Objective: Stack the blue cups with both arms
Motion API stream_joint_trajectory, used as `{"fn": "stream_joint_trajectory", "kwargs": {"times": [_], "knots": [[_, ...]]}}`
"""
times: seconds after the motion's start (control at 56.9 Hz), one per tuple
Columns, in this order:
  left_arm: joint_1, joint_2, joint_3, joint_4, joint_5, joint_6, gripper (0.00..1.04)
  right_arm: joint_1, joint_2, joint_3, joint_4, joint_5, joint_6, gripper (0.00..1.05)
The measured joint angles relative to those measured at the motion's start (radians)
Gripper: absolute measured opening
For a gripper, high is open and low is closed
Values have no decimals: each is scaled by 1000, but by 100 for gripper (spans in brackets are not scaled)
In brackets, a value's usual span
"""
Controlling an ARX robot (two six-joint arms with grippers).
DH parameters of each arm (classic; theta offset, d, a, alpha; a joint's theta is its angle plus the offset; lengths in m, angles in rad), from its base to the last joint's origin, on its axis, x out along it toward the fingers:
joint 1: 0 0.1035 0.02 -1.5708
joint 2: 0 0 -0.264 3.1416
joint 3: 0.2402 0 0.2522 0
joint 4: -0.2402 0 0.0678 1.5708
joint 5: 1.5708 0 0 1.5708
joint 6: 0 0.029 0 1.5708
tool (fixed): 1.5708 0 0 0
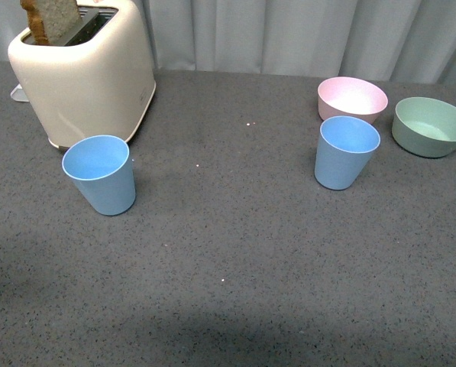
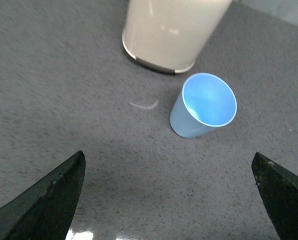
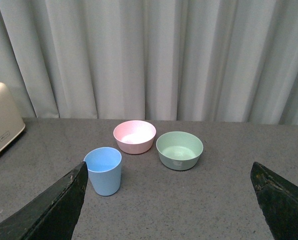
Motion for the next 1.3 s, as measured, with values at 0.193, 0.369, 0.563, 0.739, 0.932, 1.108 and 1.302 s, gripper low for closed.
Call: {"fn": "stream_joint_trajectory", "kwargs": {"times": [0.193, 0.369, 0.563, 0.739, 0.932, 1.108, 1.302], "knots": [[0, 382, 230, -27, 8, -103, 98, 0, 0, 0, 0, 0, 0, 95], [-6, 591, 423, -116, 50, -148, 98, 0, 0, 0, 0, 0, 0, 95], [-27, 744, 574, -211, 35, -176, 98, 0, 0, 0, 0, 0, 0, 95], [-35, 877, 648, -264, 35, -216, 98, 0, 0, 0, 0, 0, 0, 95], [-50, 950, 690, -249, 71, -241, 82, 0, 0, 0, 0, 0, 0, 95], [-56, 986, 723, -293, 65, -254, 57, 0, 0, 0, 0, 0, 0, 95], [-79, 993, 732, -332, 68, -254, 24, 0, 0, 0, 0, 0, 0, 95]]}}
